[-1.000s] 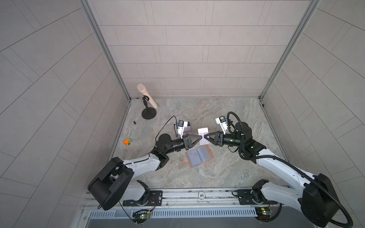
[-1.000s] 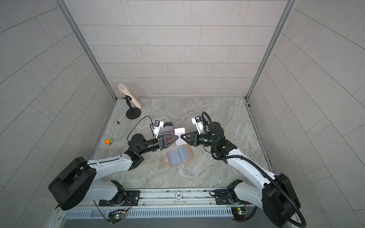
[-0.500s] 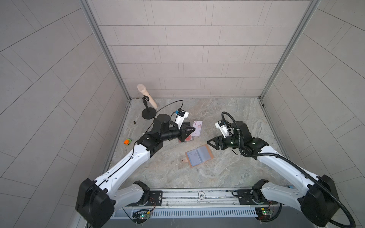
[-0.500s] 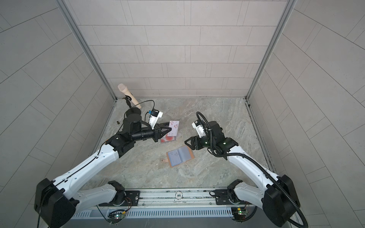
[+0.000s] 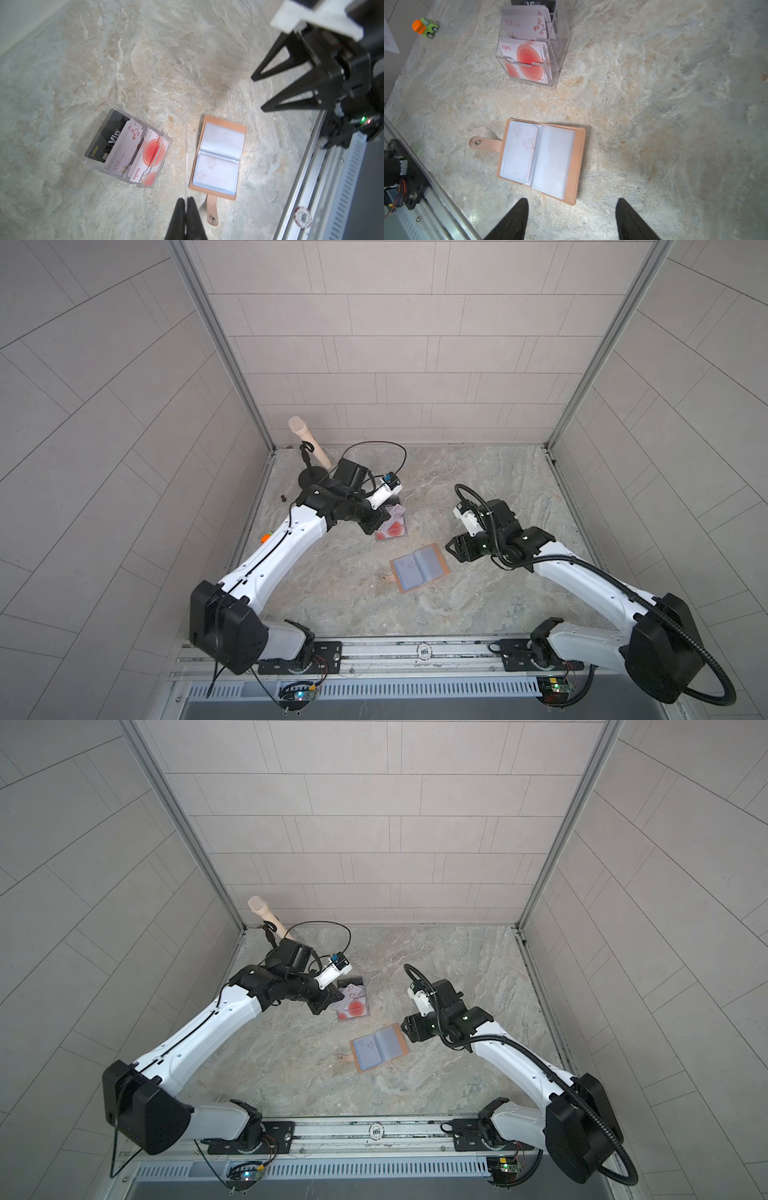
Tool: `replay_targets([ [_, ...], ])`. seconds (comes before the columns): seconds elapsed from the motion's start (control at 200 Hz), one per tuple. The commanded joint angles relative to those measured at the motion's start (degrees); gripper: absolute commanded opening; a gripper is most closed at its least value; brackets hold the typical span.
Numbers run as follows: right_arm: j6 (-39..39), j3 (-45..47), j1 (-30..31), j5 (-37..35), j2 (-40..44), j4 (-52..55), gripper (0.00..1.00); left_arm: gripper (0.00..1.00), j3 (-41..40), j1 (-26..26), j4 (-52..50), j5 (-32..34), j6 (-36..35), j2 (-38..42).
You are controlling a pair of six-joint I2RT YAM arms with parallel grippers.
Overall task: Take the credit cards out of the card holder
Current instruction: Place the credit card in the storage box.
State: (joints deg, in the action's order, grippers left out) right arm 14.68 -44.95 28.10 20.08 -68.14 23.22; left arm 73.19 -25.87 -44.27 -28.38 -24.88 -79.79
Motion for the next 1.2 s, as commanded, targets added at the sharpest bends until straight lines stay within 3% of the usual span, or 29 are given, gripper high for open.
replay_targets([
  [0.0,-3.3,0.64,0.68,-3.46,0.72,-1.52,0.7,0.03,2.71,0.46,-6.58,1.07,-14.59,-1.41],
  [0.295,-4.22,0.74,1.54,-5.63,0.29,-0.73,0.7,0.0,11.39,1.35,-11.89,10.51,-26.24,-13.76],
  [0.551,-4.31,0.63,2.35,-6.25,0.55,-0.31,0.7,0.0,11.89,1.5,-5.19,12.59,-33.07,-19.11],
  [0.881,-4.17,0.72,2.83,-7.11,0.39,0.13,0.7,0.0,19.08,1.51,-6.94,15.27,-36.06,-26.56],
  [1.192,-4.17,0.31,2.91,-7.33,0.84,0.68,0.7,0.0,20.86,1.49,-8.29,14.67,-36.55,-28.97],
])
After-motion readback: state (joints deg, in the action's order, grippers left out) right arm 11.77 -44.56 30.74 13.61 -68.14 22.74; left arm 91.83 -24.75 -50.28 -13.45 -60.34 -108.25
